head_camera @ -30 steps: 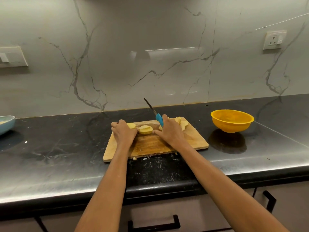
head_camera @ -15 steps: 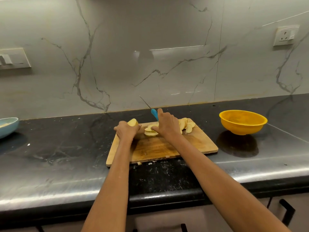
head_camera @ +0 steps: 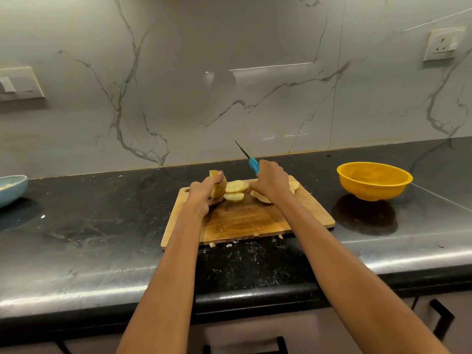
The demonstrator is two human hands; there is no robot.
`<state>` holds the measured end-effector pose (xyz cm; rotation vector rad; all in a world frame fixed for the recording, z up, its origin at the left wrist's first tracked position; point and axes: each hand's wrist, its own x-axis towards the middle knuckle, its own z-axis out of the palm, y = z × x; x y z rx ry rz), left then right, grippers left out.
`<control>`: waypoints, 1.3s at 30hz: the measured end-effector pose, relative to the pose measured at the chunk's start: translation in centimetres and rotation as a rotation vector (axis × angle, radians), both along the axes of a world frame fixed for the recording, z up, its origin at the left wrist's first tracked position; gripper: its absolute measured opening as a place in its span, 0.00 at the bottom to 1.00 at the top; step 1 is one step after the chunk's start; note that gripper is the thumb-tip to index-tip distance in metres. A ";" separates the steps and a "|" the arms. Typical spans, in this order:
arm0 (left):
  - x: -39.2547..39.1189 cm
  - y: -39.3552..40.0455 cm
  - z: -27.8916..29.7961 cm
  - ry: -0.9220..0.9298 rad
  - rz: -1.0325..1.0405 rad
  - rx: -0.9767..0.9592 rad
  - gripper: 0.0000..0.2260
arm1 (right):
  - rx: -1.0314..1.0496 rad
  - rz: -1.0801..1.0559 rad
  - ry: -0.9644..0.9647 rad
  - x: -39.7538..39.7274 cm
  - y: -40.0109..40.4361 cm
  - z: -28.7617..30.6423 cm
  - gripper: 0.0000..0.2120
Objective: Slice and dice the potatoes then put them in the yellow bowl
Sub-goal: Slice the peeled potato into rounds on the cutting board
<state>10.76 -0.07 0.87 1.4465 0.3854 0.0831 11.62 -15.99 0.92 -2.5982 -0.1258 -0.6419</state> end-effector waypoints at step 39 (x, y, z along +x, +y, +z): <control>1.7 -2.0 -0.4 -0.015 -0.170 -0.311 0.28 | 0.135 -0.004 -0.072 -1.6 -1.4 3.1 0.33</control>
